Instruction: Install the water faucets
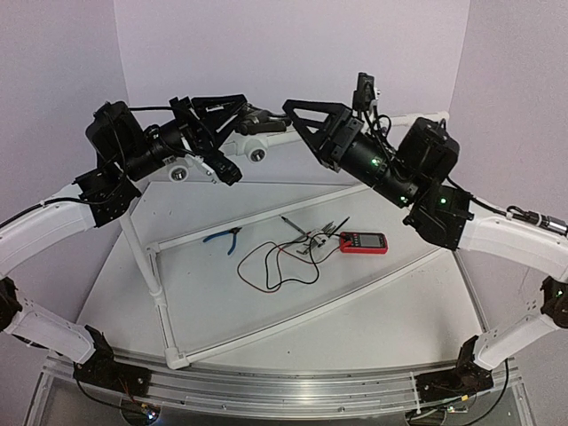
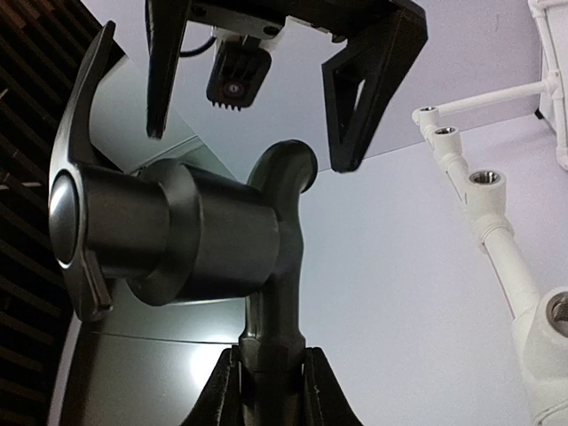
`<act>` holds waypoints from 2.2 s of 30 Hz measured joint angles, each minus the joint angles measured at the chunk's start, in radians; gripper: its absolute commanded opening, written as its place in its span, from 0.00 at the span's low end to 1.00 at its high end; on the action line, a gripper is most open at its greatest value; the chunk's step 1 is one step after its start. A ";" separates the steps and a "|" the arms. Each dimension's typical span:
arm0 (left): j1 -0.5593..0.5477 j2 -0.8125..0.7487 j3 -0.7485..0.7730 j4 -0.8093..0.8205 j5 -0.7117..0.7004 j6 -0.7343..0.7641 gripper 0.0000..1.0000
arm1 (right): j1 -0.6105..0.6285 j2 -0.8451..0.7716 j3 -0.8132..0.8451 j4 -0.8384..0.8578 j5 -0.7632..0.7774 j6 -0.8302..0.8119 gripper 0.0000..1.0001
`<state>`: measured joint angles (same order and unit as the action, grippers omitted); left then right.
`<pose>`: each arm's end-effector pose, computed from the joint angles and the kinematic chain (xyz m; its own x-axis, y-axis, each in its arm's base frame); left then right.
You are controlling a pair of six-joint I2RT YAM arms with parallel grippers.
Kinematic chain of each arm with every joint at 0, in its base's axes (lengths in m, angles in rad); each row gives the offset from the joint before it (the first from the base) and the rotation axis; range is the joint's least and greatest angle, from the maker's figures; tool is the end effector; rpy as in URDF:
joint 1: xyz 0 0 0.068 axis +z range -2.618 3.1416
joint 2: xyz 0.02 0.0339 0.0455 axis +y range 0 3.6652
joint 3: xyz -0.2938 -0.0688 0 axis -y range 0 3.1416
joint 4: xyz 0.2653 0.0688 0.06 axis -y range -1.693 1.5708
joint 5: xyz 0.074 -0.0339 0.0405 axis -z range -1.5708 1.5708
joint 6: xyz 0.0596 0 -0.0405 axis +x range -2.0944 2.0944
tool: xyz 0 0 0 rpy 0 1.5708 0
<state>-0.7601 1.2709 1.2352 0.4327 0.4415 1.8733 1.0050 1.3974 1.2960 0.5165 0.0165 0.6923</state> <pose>0.2132 -0.2378 0.4941 0.7838 0.4457 0.4325 -0.5382 0.1400 0.8311 0.1947 0.3047 0.4896 -0.3672 0.6123 -0.7002 -0.7815 0.2051 0.5892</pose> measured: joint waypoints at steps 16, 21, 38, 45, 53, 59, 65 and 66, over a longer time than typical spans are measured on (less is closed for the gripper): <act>0.000 0.000 -0.026 0.042 0.036 0.116 0.00 | 0.002 0.168 0.185 -0.016 -0.151 0.195 0.52; 0.000 0.003 -0.026 0.040 0.035 0.117 0.00 | 0.002 0.187 0.192 -0.019 -0.171 0.215 0.36; 0.000 0.009 -0.025 0.067 0.031 0.143 0.34 | 0.000 0.201 0.202 -0.045 -0.174 0.229 0.00; -0.001 0.005 -0.025 -0.053 -0.020 0.134 0.70 | 0.000 0.133 0.146 -0.157 -0.100 0.089 0.00; -0.001 -0.006 -0.002 -0.265 -0.147 0.101 0.66 | 0.002 0.025 0.174 -0.469 0.080 -0.091 0.00; -0.003 0.115 0.346 -0.539 -0.315 -0.268 0.61 | 0.062 0.088 0.316 -0.704 0.243 -0.289 0.00; -0.001 0.202 0.616 -0.706 -0.421 -0.673 0.58 | 0.125 0.150 0.367 -0.810 0.347 -0.445 0.00; -0.001 0.222 0.659 -0.738 -0.437 -0.731 0.57 | 0.130 0.158 0.370 -0.821 0.357 -0.461 0.00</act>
<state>-0.7612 1.4926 1.8940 -0.3051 0.0047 1.1425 1.1347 1.5559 1.6657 -0.3047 0.3737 0.2309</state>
